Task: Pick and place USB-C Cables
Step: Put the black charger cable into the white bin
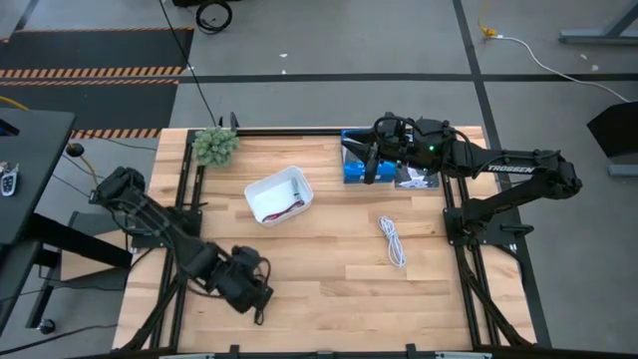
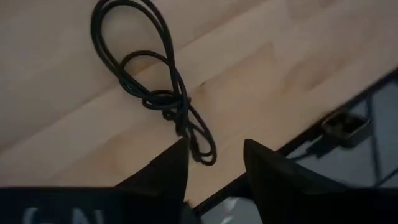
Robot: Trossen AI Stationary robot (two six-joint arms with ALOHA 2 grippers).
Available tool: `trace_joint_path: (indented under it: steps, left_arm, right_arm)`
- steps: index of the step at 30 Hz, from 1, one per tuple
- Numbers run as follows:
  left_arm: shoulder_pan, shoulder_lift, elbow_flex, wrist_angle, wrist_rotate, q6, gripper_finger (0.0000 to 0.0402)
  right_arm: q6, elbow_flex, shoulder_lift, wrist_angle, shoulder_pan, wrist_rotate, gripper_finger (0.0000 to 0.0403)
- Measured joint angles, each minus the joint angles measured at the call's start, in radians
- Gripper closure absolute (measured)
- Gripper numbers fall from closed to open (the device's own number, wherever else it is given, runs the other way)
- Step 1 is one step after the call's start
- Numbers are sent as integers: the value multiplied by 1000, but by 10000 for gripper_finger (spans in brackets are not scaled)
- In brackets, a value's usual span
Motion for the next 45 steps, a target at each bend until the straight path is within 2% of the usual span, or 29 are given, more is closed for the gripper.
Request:
trace_joint_path:
  steps: [6, 10, 13, 20, 25, 33, 37, 41, 45]
  left_arm:
    - [-69, 38, 0, -5, -104, -240, 167]
    - [-79, 91, -1, -8, -99, -313, 124]
    - [-82, 136, 0, 7, -95, -339, 115]
    - [-84, 246, 0, 58, -82, -364, 123]
    - [-91, 261, -4, 47, -105, -405, 125]
    - [-88, 262, -205, 319, -110, -430, 125]
    - [-73, 254, -239, 361, -99, -429, 127]
    - [-60, 257, -230, 352, -89, -417, 151]
    - [-57, 258, -230, 343, -86, -415, 199]
  right_arm:
    - [-7, 0, 0, -26, -13, 0, 277]
    - [-1, 0, 0, -101, -39, 15, 277]
    - [46, 0, 1, -161, -60, 35, 277]
    - [64, 0, -2, -181, -62, 7, 277]
    - [47, 0, -2, -181, -31, -5, 277]
    - [74, 0, -2, -172, -9, -32, 288]
    - [69, 0, -2, -166, -3, -48, 299]
    - [39, 0, -3, -167, -14, -42, 312]
    - [27, 0, -3, -195, -38, -42, 323]
